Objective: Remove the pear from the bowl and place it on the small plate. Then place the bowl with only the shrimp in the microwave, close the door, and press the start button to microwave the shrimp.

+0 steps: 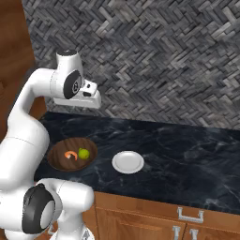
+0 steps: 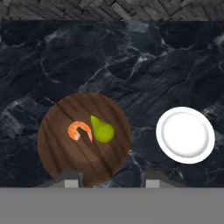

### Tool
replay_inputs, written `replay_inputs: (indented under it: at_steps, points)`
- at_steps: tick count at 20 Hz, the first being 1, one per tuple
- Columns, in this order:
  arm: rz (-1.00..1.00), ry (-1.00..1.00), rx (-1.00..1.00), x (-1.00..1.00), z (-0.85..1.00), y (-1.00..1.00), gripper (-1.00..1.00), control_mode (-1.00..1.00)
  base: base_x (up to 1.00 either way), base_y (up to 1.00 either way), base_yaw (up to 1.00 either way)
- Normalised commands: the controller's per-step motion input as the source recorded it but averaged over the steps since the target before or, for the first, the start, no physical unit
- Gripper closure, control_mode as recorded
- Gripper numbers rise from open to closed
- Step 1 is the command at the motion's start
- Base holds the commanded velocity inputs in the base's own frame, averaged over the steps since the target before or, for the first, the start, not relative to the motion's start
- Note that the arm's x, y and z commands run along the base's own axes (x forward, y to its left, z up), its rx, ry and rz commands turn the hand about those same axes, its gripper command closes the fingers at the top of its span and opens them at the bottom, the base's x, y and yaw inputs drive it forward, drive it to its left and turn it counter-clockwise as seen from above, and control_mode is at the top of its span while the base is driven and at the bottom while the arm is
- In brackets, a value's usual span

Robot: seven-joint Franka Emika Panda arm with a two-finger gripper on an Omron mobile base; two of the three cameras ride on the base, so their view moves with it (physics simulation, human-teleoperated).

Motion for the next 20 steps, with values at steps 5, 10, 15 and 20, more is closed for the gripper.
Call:
replay_inputs:
  at_steps: [5,10,15,20]
  points:
    - [0.02,0.0,-0.05,-0.43,-0.24,0.19,-1.0,-1.0,0.0,0.0,0.0]
    - [0.03,0.22,-0.33,-0.23,-0.97,0.95,-1.0,-1.0,0.0,0.0,0.0]
    - [0.13,0.37,-0.19,0.38,-1.0,0.38,-1.0,-1.0,0.0,0.0,0.0]
    - [0.21,0.13,-0.02,0.57,-0.62,-0.14,-1.0,-1.0,0.0,0.0,0.0]
